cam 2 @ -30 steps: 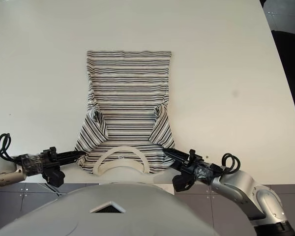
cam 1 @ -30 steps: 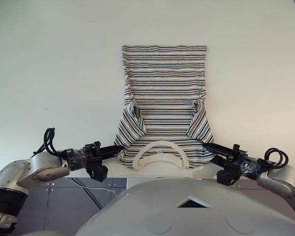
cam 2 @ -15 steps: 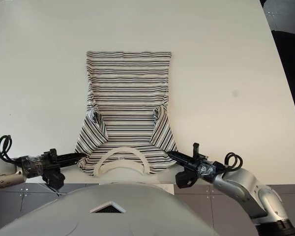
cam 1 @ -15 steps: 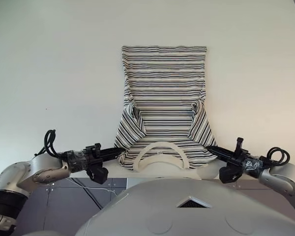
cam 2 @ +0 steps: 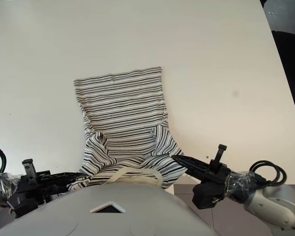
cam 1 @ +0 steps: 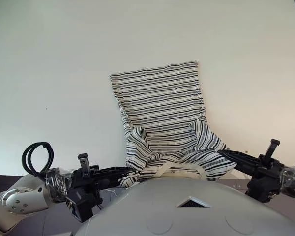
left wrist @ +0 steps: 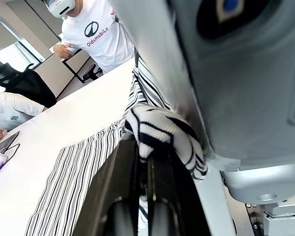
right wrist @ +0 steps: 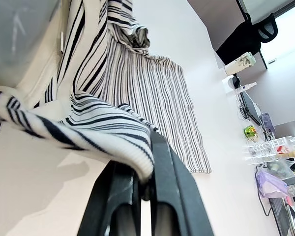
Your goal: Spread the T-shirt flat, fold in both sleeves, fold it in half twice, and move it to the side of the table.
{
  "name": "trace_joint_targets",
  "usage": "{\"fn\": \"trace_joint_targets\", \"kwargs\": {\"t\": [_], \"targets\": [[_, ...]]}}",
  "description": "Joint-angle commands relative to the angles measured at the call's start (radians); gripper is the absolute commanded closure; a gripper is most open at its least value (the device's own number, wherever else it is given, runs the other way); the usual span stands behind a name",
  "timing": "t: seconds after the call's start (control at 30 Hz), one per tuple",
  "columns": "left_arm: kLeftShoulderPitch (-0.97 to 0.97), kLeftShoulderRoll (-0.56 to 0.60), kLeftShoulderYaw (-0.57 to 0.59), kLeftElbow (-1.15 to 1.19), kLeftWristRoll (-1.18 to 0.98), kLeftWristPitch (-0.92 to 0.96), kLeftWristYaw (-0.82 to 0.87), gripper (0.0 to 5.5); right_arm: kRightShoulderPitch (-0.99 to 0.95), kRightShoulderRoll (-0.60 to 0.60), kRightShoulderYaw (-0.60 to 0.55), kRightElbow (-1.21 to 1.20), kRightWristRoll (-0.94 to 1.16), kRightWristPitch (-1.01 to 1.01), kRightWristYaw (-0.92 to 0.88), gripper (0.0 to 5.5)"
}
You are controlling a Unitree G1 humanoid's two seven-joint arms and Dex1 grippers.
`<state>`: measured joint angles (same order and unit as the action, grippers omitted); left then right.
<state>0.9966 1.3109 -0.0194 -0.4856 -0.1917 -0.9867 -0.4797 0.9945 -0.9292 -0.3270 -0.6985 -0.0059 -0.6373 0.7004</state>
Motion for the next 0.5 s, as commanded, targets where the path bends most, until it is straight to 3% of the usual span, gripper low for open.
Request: {"fn": "trace_joint_targets", "kwargs": {"t": [0.03,0.27,0.5], "targets": [[-0.051,-0.052,0.030,-0.007,-0.064,0.036,-0.029,5.40,-0.087,-0.051,-0.027,0.018,0.072,0.057,0.067,5.38],[-0.498,-0.295,-0.081,0.212,-0.124,0.297,-0.064,5.40,-0.797,-0.052,0.324,0.280,0.076,0.318,0.206,5.38],[-0.768,-0.468,-0.116,0.400,-0.105,0.568,-0.089,5.40,-1.419,0.209,0.617,0.714,0.003,0.486,0.375,5.38]]}}
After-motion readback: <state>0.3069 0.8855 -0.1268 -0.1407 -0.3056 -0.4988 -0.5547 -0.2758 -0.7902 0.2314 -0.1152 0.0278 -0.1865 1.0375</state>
